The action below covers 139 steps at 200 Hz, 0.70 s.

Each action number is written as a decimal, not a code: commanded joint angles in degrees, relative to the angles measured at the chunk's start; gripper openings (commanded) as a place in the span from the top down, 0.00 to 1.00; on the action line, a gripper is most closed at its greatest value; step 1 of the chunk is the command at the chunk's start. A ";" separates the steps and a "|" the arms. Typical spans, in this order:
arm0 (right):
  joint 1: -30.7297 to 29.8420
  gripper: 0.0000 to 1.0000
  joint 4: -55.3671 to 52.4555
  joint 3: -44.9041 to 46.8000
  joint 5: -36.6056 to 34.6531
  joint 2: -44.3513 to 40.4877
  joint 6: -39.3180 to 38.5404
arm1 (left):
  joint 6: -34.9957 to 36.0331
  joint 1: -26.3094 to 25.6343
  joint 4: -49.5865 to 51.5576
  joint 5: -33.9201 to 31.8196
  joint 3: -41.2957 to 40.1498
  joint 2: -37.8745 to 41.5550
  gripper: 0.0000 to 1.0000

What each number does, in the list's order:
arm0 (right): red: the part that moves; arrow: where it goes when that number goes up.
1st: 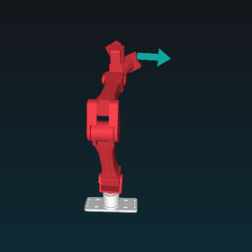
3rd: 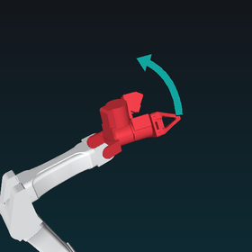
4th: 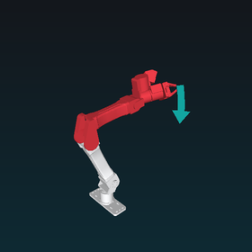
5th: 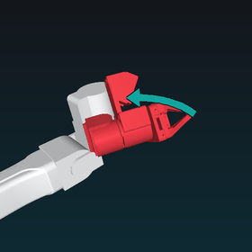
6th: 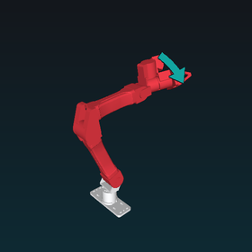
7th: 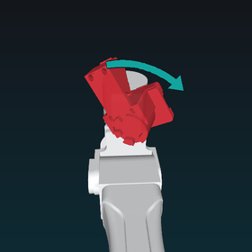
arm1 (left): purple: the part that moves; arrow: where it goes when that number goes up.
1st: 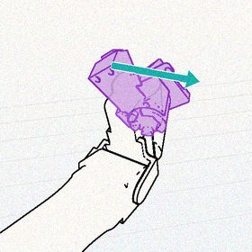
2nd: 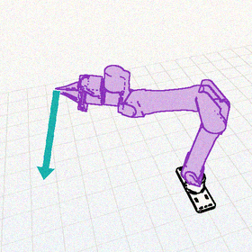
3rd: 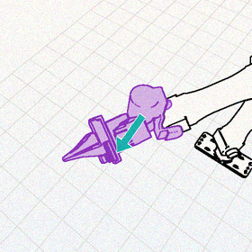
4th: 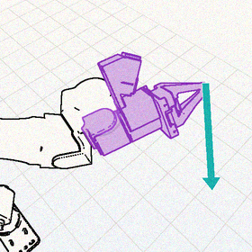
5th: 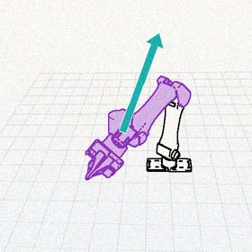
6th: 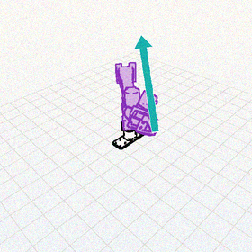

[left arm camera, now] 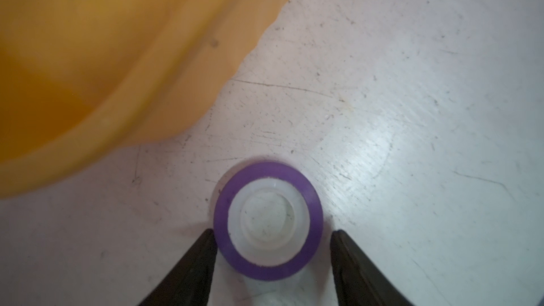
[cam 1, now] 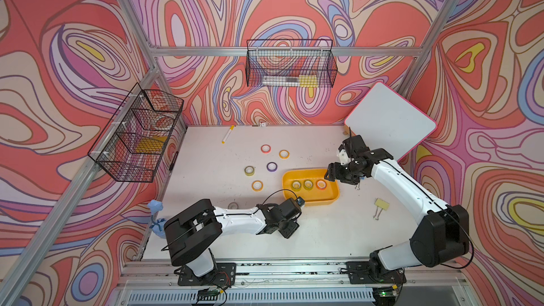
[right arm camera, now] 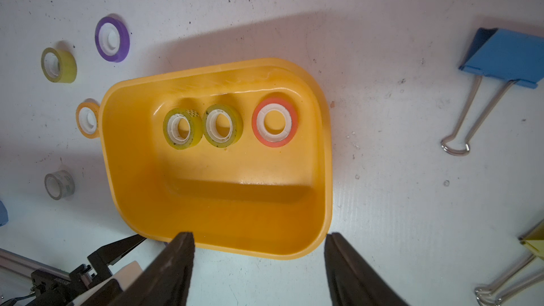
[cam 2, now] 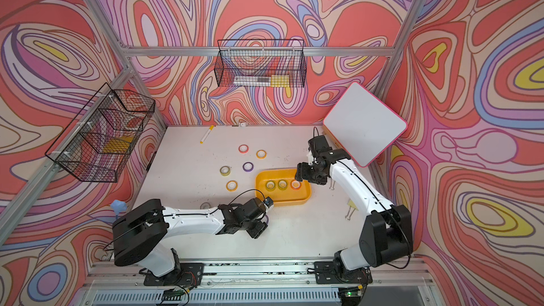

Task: Put the transparent tape into the storage box
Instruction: Pick up the tape from the center of the board.

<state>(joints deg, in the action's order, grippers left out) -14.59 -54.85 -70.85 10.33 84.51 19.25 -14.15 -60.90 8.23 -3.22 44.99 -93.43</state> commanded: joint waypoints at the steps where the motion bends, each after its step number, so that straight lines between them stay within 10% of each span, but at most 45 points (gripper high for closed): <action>1: 0.31 0.29 -0.26 0.64 -0.30 -1.60 -1.12 | -1.39 -0.70 5.27 -1.62 0.70 -2.65 0.33; 139: 1.08 0.28 -0.03 0.72 0.44 -0.93 -2.72 | -3.86 -2.29 11.47 -3.90 4.23 -4.22 0.44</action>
<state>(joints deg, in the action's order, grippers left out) -14.00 -54.85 -70.15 10.35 84.49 17.37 -17.02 -62.72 11.31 -6.31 49.25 -96.53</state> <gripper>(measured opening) 0.714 0.568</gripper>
